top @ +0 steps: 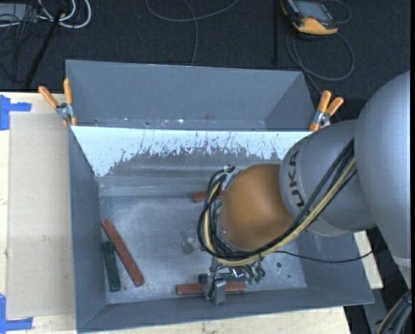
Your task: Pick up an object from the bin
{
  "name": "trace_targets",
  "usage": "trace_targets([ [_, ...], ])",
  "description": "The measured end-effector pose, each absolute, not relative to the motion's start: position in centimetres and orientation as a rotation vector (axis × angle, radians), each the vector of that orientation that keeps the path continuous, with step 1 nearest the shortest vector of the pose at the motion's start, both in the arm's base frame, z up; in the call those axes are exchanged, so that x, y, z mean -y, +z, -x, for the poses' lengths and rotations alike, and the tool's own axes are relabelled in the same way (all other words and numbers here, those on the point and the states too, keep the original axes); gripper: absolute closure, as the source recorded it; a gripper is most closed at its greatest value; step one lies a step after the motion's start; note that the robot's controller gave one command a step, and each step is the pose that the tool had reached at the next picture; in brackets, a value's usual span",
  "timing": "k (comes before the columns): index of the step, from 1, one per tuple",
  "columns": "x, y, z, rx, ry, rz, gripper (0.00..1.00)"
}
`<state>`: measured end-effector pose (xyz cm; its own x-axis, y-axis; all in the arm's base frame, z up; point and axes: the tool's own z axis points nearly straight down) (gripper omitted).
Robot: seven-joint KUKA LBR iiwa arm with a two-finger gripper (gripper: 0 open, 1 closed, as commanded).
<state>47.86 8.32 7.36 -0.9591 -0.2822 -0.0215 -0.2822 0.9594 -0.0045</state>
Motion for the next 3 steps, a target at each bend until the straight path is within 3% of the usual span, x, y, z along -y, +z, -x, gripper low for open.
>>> trace_targets([
  [1, -8.3, 7.2, -47.2, -3.113, -0.001, 0.445, 1.0],
  [2, -8.5, 7.3, -47.8, -3.087, 0.003, 0.437, 0.0],
  [3, -6.0, 7.6, -47.7, -3.07, 0.001, 0.547, 0.0],
])
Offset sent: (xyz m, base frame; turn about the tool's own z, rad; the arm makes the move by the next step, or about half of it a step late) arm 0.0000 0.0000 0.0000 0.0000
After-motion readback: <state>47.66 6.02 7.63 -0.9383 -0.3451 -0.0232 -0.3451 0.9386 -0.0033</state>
